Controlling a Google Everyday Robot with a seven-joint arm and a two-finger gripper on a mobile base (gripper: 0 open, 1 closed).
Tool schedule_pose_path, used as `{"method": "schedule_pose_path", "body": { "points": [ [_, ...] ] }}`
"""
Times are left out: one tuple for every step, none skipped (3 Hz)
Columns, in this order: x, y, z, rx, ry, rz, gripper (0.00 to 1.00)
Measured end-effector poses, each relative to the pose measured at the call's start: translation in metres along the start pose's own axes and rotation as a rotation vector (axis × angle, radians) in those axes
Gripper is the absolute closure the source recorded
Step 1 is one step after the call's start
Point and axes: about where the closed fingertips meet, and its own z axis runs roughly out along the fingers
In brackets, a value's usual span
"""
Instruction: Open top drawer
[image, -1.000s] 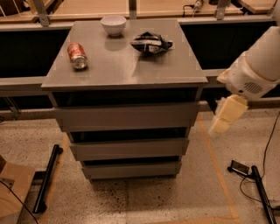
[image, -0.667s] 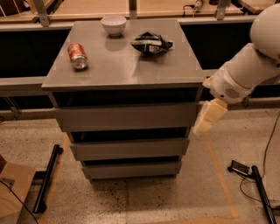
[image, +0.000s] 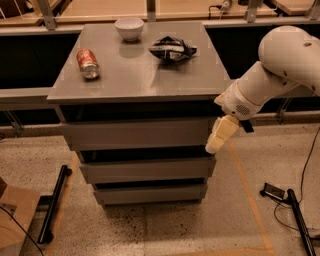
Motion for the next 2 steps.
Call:
{"method": "schedule_pose_path", "body": {
  "points": [
    [0.008, 0.008, 0.001, 0.000, 0.017, 0.015, 0.00],
    [0.015, 0.011, 0.027, -0.010, -0.015, 0.039, 0.00]
  ]
}}
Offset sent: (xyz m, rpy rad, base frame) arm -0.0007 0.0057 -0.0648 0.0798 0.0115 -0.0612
